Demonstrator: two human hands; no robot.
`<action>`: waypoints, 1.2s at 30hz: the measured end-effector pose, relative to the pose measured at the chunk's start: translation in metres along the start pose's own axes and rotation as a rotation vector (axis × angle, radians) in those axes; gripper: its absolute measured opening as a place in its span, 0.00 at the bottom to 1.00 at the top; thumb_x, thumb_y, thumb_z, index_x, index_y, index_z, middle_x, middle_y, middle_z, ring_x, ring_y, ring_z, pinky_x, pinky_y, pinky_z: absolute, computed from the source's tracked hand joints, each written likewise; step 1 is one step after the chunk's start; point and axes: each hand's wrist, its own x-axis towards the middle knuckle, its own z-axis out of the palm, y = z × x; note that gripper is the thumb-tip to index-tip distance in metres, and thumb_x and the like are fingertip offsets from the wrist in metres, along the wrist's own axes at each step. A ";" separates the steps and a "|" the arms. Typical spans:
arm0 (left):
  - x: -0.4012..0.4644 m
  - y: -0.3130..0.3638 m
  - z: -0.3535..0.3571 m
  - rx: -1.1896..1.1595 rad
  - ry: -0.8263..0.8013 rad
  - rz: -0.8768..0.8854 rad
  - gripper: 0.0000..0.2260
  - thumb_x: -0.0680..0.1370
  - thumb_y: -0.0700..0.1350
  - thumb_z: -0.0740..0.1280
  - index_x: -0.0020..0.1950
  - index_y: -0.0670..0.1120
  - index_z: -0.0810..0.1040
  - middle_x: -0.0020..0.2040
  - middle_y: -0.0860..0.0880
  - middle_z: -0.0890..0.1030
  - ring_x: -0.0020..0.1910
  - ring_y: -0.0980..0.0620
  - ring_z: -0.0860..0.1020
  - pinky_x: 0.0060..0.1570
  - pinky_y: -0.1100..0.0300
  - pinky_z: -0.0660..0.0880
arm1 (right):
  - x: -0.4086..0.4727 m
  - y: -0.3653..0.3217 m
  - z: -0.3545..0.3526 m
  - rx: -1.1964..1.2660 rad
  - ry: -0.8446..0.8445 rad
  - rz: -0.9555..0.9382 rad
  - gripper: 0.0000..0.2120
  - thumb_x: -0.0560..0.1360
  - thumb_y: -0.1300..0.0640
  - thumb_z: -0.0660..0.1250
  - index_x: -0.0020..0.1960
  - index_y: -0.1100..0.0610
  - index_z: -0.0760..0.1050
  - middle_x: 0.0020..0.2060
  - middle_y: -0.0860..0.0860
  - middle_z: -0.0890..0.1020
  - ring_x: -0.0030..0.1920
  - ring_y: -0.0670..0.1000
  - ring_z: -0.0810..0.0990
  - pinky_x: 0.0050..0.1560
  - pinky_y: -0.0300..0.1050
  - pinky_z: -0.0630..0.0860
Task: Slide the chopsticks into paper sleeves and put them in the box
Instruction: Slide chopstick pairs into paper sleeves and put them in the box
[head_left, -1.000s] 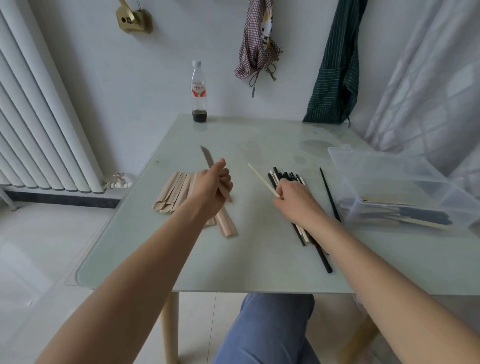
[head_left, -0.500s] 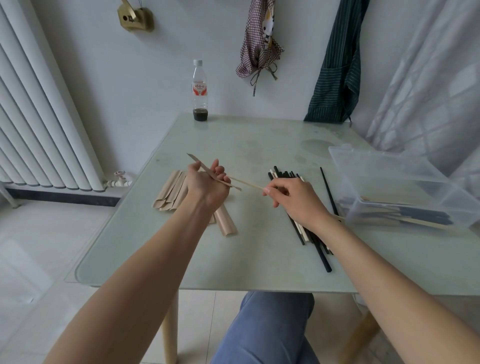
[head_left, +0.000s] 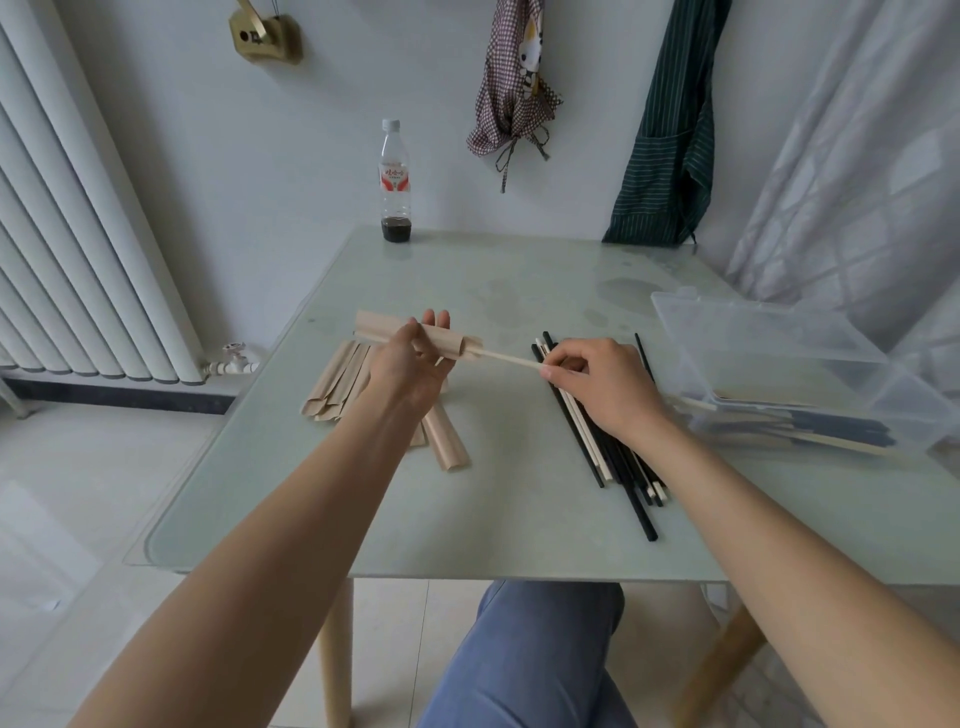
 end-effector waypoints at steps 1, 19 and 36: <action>0.000 0.001 0.000 -0.017 -0.002 -0.005 0.08 0.82 0.38 0.56 0.61 0.42 0.67 0.47 0.47 0.79 0.42 0.50 0.80 0.53 0.47 0.74 | 0.001 -0.001 0.000 -0.015 0.007 0.001 0.03 0.73 0.53 0.69 0.43 0.51 0.81 0.31 0.44 0.76 0.39 0.48 0.75 0.45 0.46 0.74; -0.022 -0.001 -0.001 0.398 -0.211 0.039 0.06 0.80 0.41 0.61 0.52 0.41 0.77 0.47 0.45 0.78 0.42 0.48 0.84 0.40 0.56 0.82 | 0.006 -0.012 0.004 0.043 -0.061 -0.020 0.09 0.76 0.53 0.64 0.43 0.53 0.82 0.29 0.43 0.77 0.32 0.42 0.73 0.36 0.38 0.68; -0.029 -0.009 0.008 0.462 -0.255 0.084 0.05 0.78 0.37 0.63 0.49 0.40 0.78 0.42 0.47 0.85 0.42 0.53 0.83 0.49 0.63 0.80 | -0.002 -0.024 0.010 0.249 -0.074 0.011 0.09 0.77 0.56 0.65 0.44 0.60 0.81 0.28 0.46 0.76 0.24 0.36 0.72 0.28 0.28 0.65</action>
